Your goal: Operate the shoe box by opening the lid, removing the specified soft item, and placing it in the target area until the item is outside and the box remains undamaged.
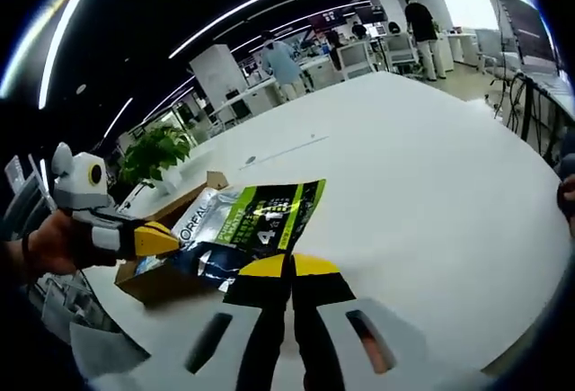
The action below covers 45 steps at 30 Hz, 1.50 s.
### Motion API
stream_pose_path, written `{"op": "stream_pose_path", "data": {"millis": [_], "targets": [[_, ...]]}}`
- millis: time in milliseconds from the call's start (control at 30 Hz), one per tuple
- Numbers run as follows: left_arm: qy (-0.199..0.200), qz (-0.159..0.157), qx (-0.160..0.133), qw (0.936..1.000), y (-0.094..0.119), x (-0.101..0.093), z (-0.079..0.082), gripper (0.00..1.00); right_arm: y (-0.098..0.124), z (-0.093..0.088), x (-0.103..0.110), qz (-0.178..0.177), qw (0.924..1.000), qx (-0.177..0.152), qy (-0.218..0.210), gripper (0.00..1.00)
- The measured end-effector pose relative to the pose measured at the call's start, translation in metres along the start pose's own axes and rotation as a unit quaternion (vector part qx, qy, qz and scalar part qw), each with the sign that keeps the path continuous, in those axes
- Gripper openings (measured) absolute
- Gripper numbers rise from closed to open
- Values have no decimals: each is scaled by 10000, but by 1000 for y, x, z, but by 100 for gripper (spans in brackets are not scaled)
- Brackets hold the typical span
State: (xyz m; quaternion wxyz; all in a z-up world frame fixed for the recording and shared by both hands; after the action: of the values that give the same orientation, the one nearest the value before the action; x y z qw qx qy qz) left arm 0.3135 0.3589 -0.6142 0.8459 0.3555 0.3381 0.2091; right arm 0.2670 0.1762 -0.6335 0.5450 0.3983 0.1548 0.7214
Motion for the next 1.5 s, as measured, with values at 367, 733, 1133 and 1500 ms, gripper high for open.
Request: {"op": "stream_pose_path", "data": {"millis": [367,733,1133,1500], "targets": [[-176,83,92,9998,-14,8,26,1,-17,35,-18,-78,9999,-7,72,0],[-221,217,303,9991,-33,24,44,1,-37,47,-33,-110,9999,103,-21,0],[-342,352,704,9963,-61,41,51,1,-64,45,-52,-169,9991,382,-107,0],[-455,424,1060,9924,-86,54,50,1,-83,44,-66,-219,9975,673,47,0]]}}
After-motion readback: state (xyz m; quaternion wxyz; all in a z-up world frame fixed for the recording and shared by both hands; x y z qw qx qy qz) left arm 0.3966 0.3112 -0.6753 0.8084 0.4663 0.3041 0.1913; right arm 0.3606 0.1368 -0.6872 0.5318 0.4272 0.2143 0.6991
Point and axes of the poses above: the point that each gripper's makers call its tool centre point, and the gripper's own axes: y roughly backward along the fingers, x roughly to its left, z roughly out of its top, the point moved 6 cm from there along y, roughly backward along the fingers, and after that the axes turned 14 degrees about x, right-handed, at the moved point
